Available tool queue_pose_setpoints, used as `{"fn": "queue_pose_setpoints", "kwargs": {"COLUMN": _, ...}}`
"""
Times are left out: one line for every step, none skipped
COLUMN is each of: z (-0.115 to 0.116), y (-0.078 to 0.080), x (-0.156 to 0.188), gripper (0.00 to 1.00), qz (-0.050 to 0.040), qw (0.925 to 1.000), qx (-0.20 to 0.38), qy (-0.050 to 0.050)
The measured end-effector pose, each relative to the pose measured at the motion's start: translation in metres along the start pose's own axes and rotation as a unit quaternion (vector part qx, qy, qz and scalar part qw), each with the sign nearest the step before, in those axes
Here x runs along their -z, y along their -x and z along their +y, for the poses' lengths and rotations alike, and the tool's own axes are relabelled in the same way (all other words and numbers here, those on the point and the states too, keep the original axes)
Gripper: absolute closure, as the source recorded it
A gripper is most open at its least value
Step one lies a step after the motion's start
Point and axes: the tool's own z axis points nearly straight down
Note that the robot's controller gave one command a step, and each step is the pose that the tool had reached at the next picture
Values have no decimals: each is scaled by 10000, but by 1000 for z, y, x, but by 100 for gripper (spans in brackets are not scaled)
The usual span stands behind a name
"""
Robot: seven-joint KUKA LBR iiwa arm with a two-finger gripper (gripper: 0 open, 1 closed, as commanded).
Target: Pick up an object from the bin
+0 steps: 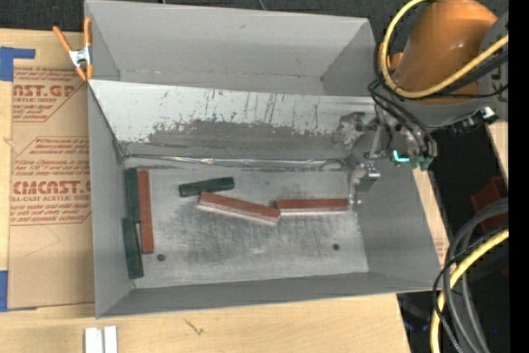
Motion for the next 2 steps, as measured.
{"fn": "queue_pose_setpoints", "kwargs": {"z": 0, "y": 2, "x": 4, "gripper": 0, "qz": -38, "qw": 10000, "qx": 6, "qy": -5}}
{"fn": "queue_pose_setpoints", "kwargs": {"z": -6, "y": -2, "x": -54, "gripper": 0, "qz": -66, "qw": 9999, "qx": 98, "qy": -8}}
